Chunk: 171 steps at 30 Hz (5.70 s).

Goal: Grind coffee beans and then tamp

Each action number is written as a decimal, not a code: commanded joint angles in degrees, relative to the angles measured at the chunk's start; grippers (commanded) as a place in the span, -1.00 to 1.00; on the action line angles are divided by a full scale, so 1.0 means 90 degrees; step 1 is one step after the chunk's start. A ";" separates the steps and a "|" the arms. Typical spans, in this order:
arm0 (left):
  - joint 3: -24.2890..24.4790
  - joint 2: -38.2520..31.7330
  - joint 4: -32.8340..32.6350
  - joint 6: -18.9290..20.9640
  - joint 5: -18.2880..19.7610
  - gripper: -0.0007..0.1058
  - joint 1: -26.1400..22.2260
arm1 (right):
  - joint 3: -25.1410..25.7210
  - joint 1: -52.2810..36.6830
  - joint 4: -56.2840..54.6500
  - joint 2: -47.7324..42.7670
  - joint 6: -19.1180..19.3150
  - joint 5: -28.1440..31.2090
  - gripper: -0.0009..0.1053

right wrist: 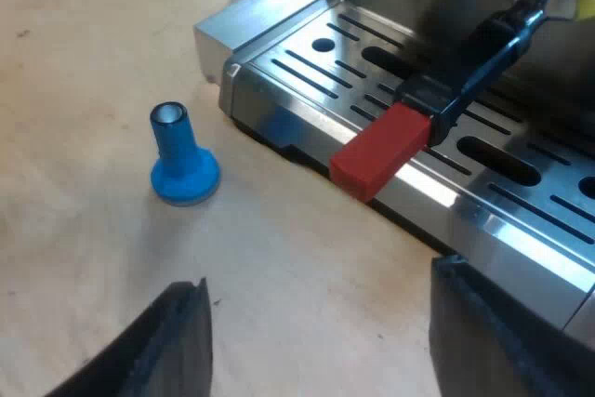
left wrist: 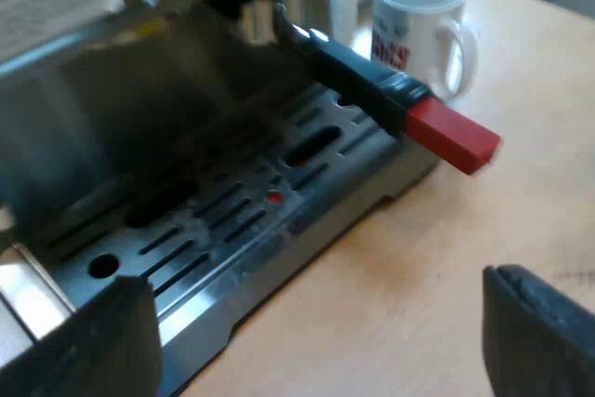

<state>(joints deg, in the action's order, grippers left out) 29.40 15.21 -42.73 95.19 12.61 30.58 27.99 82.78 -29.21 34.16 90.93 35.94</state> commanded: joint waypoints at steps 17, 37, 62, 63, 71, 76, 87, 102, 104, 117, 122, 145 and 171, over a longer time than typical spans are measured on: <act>-0.0893 0.0646 0.1351 -0.0466 0.1414 0.35 0.0189 | -0.0041 0.0474 0.1676 0.2079 -0.1182 0.1668 0.02; -0.1808 0.0646 0.2837 -0.0455 0.1769 0.35 0.0189 | -0.0041 0.0460 0.2551 0.3419 -0.1418 0.2518 0.02; -0.1899 0.0646 0.3149 -0.0417 0.2006 0.35 0.0189 | -0.0118 0.0460 0.2601 0.3419 -0.1991 0.3081 -0.50; -0.1899 0.0646 0.3149 -0.0417 0.2006 0.35 0.0189 | -0.0143 0.0460 0.2646 0.3419 -0.2015 0.3066 -0.50; -0.1899 0.0646 0.3119 -0.0417 0.2006 0.35 0.0189 | -0.0409 0.0460 0.3437 0.3512 -0.2135 0.2982 -0.51; -0.1899 0.0646 0.3108 -0.0417 0.2006 0.35 0.0189 | -0.0409 0.0449 0.4106 0.4119 -0.2135 0.3117 -0.51; -0.1899 0.0646 0.3069 -0.0417 0.2006 0.35 0.0189 | -0.0409 0.0214 0.5564 0.5006 -0.2135 0.3413 -0.51; -0.1899 0.0646 0.3069 -0.0417 0.2006 0.35 0.0189 | -0.0409 -0.0558 0.5933 0.5017 -0.1743 0.2927 -0.51; -0.1899 0.0646 0.3069 -0.0417 0.2006 0.35 0.0189 | -0.0409 -0.0638 0.5933 0.5017 -0.1731 0.2937 -0.51; -0.1899 0.0646 0.3069 -0.0417 0.2006 0.35 0.0189 | -0.0382 -0.0734 0.6257 0.5017 -0.1229 0.3616 -0.51; -0.1899 0.0646 0.3069 -0.0417 0.2006 0.35 0.0189 | -0.0382 -0.0734 0.6419 0.5017 -0.1229 0.4007 -0.51; -0.1899 0.0646 0.3069 -0.0417 0.2006 0.35 0.0189 | -0.0382 -0.0344 0.5968 0.5017 -0.1229 0.3787 -0.51; -0.1803 0.0574 0.2965 -0.0340 0.2073 0.35 0.0189 | -0.0366 0.0101 0.5642 0.3681 -0.0261 0.3740 -0.51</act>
<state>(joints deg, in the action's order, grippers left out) 12.41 20.99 -16.31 91.39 30.10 31.99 24.03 83.58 21.27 68.81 86.77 69.30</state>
